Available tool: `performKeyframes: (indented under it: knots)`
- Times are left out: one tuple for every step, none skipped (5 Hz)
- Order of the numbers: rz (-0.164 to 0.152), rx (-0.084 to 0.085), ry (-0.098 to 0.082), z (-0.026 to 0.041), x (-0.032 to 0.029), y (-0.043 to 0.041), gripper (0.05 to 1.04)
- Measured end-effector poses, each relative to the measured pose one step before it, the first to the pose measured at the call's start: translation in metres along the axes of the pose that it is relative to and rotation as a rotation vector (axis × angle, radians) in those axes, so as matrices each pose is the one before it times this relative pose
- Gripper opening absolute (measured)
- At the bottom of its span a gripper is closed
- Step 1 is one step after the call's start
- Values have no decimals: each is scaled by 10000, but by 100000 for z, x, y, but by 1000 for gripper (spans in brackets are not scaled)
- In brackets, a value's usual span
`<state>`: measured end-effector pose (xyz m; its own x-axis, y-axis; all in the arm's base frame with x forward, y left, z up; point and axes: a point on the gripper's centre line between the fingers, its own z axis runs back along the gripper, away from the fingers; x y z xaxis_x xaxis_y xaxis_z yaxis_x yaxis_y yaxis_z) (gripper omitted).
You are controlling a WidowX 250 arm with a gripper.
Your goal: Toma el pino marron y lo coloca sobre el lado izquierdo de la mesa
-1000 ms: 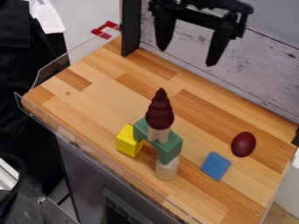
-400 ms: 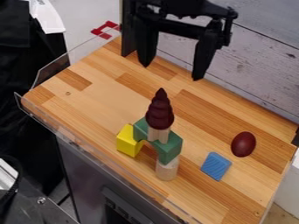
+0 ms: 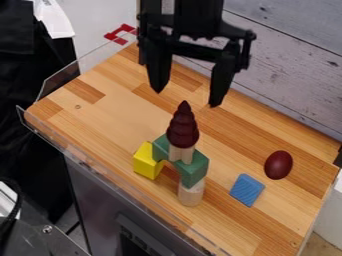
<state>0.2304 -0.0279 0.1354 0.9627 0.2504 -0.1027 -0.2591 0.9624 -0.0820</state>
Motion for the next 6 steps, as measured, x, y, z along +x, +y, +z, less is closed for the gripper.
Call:
performKeyframes:
  knots:
    - [-28,-8,188,-426,-214,90,1001]
    - [-2,-29,163,-539,-208,44,949]
    - [94,-6,89,-470,233,58,681]
    - [90,42,36,-103,32,53,376]
    - [79,17,59,-31,-27,10,201]
    - [28,35,-40,144,80,-8,172]
